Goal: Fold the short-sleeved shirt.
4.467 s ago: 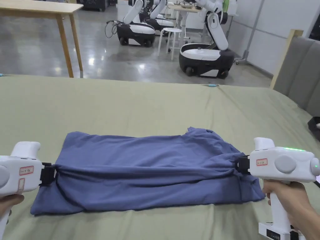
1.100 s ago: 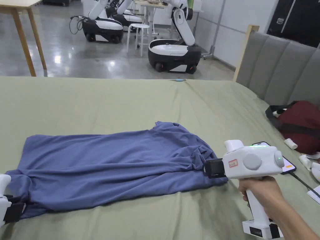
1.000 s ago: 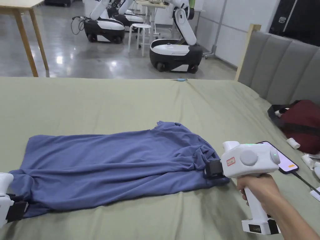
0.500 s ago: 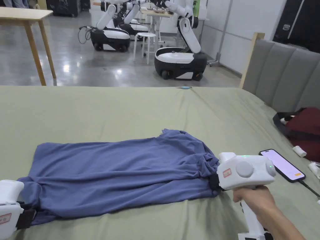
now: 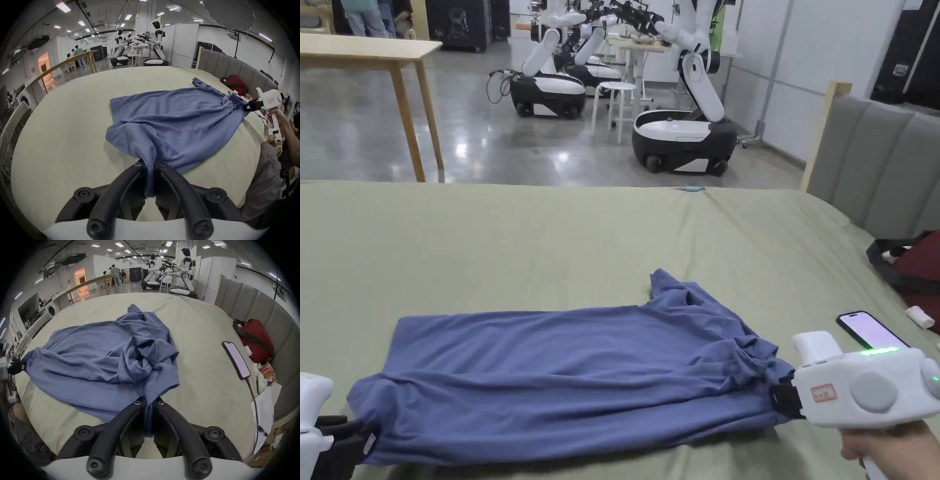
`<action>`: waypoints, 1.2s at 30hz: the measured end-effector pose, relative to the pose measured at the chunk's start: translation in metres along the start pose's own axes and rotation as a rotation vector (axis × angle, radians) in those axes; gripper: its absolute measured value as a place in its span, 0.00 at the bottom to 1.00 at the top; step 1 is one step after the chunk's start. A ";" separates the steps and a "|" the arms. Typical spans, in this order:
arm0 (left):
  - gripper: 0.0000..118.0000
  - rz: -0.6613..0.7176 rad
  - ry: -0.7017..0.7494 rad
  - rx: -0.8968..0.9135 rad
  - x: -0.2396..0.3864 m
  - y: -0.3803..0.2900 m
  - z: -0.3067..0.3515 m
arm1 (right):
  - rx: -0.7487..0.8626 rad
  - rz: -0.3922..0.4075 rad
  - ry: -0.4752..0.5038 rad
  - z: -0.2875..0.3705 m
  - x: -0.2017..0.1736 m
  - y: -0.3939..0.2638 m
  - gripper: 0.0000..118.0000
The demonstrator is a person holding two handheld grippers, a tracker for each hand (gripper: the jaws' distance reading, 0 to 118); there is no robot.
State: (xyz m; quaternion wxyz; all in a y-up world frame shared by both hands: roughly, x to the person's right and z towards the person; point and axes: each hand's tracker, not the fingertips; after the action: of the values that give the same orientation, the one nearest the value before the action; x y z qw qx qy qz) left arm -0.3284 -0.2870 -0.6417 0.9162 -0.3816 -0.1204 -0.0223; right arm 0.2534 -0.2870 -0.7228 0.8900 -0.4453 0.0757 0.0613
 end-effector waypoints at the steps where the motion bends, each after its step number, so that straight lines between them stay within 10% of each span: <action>1: 0.06 0.004 -0.004 -0.002 0.001 -0.007 0.007 | 0.003 0.006 0.000 0.008 -0.002 -0.010 0.08; 16: 0.07 0.017 0.004 -0.104 0.010 -0.056 -0.009 | -0.069 -0.015 0.023 0.000 -0.013 -0.061 0.19; 18: 0.27 0.009 0.007 -0.104 0.000 -0.058 -0.014 | -0.067 -0.018 0.029 0.001 -0.011 -0.062 0.74; 19: 0.57 -0.003 0.004 -0.102 0.000 -0.058 -0.014 | -0.050 -0.014 0.008 0.002 -0.012 -0.063 1.00; 21: 0.67 -0.067 0.044 -0.062 -0.001 -0.059 -0.012 | -0.004 0.010 -0.085 0.003 -0.010 -0.066 1.00; 22: 0.94 -0.091 0.079 -0.057 -0.002 -0.059 -0.012 | 0.023 0.013 -0.062 0.010 -0.007 -0.069 0.97; 23: 1.00 -0.076 0.065 -0.081 -0.005 -0.059 -0.012 | 0.076 -0.004 -0.022 0.023 -0.001 -0.071 0.95; 30: 0.97 0.067 0.049 0.142 0.002 -0.056 0.080 | 0.303 -0.017 -0.033 0.140 -0.021 -0.087 0.96; 33: 0.76 0.086 0.045 0.241 0.015 -0.063 0.122 | 0.387 0.054 0.051 0.179 -0.045 -0.104 0.85; 36: 0.00 0.114 0.091 0.361 0.028 -0.072 0.150 | 0.431 0.102 -0.011 0.198 -0.074 -0.112 0.05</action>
State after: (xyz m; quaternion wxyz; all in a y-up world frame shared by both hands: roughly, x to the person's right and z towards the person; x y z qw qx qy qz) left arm -0.3412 -0.2307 -0.4831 0.9740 -0.2161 -0.0592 0.0346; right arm 0.2165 -0.1982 -0.5035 0.9608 -0.2401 0.1047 0.0911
